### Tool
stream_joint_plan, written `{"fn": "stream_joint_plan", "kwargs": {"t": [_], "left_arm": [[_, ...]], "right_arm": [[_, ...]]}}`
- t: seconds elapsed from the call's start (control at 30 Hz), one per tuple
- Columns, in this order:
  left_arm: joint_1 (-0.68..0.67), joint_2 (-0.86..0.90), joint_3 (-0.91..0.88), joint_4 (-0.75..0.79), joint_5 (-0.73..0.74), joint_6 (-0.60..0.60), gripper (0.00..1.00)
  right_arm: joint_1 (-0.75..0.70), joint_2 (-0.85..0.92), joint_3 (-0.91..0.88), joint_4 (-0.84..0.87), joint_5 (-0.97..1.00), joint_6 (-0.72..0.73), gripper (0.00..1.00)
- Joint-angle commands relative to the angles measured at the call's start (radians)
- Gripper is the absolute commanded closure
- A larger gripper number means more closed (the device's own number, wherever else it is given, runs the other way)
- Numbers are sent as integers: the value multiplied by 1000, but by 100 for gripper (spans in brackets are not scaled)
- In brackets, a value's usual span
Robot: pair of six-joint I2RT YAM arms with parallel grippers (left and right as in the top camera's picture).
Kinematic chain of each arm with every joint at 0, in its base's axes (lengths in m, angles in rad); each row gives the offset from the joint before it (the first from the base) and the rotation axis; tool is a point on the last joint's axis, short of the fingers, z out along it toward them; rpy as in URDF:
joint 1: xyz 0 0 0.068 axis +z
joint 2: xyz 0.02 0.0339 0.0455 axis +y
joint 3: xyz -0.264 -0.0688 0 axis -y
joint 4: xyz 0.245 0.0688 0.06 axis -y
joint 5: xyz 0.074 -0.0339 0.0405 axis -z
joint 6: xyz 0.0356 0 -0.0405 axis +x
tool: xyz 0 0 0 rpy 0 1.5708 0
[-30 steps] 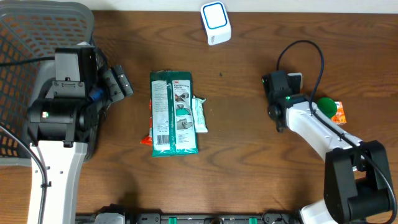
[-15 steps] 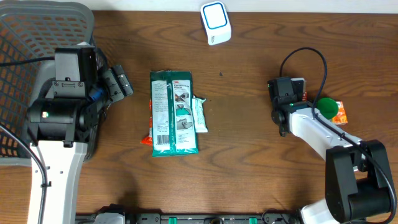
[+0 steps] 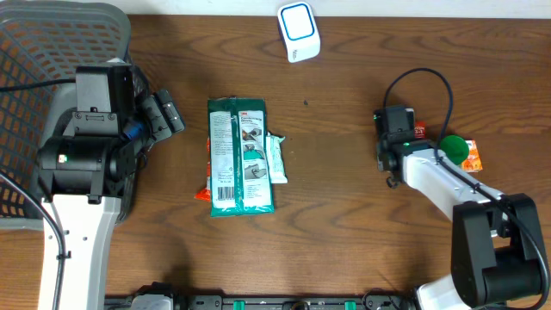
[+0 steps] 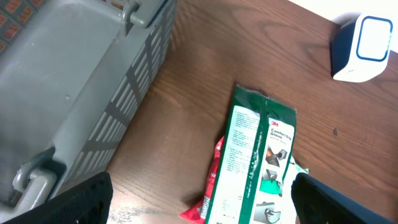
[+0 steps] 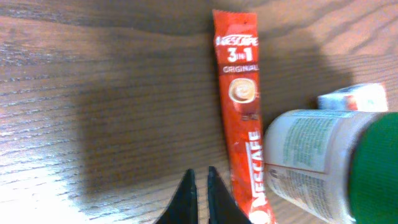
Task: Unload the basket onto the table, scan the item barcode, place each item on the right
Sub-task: 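Release the sachet and lift the right gripper away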
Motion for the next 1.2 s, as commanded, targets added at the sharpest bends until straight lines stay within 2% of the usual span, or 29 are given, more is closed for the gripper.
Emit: {"fn": "stream_joint_plan", "kwargs": {"t": [0.0, 0.27, 0.43, 0.53, 0.87, 1.07, 1.17], "left_arm": [[3, 0, 8, -2, -9, 13, 9], [3, 0, 8, -2, -9, 13, 8], [3, 0, 8, -2, -9, 13, 9], [3, 0, 8, -2, -9, 13, 9], [3, 0, 8, -2, -9, 13, 8], [3, 0, 8, -2, -9, 13, 9], [3, 0, 8, -2, -9, 13, 9]], "right_arm": [[-75, -10, 2, 3, -177, -1, 99], [-229, -10, 0, -6, -306, 0, 99], [-256, -10, 1, -8, -319, 18, 99], [-251, -10, 1, 1, -418, 18, 98], [-184, -10, 1, 39, -805, 14, 71], [-89, -10, 1, 97, -968, 15, 60], [-24, -10, 1, 172, -1132, 46, 50]]}}
